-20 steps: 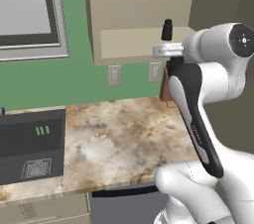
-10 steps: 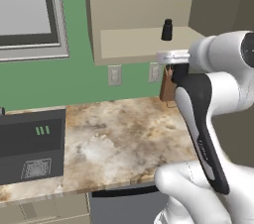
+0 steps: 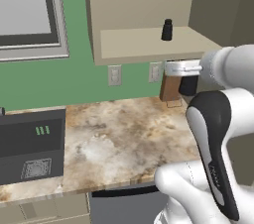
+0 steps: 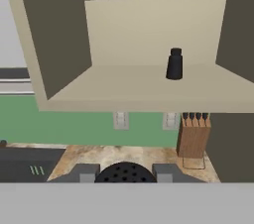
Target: Move the shaker and shaker from the cabinet to the dining counter.
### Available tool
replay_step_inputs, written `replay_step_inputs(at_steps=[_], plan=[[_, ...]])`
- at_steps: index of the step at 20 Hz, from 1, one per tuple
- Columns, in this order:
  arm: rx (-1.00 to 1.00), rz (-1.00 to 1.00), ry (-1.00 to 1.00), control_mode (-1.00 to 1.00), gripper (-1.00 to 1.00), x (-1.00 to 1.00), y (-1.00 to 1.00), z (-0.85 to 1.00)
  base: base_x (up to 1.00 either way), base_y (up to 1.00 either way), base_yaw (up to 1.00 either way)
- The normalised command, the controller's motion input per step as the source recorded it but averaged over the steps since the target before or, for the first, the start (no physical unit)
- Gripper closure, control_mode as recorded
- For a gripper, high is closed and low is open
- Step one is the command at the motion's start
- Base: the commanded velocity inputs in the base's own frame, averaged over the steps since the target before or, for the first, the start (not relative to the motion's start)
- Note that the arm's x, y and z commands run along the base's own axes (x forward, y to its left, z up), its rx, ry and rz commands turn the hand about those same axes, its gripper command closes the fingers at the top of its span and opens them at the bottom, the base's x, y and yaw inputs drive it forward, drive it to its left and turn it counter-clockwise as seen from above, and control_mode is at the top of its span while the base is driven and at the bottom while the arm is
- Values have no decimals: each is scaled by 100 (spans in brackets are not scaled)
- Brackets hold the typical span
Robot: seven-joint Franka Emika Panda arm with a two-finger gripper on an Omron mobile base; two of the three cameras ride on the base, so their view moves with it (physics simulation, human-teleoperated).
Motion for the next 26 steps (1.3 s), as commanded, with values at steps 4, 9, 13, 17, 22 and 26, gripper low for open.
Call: replay_step_inputs(at_steps=[4, 9, 13, 17, 22, 26], plan=[[0, 0, 0, -100, 100, -53, 0, -8, 0, 0, 0], [0, 0, -1, -100, 100, -46, 0, -9, 0, 0, 0], [0, 0, -1, -100, 100, -6, 0, -11, 0, 0, 0], [0, 0, 0, -100, 100, 0, -1, -17, 0, 0, 0], [0, 0, 0, -100, 100, 0, -5, -15, 0, 0, 0], [0, 0, 0, -100, 100, -10, -3, -20, 0, 0, 0]])
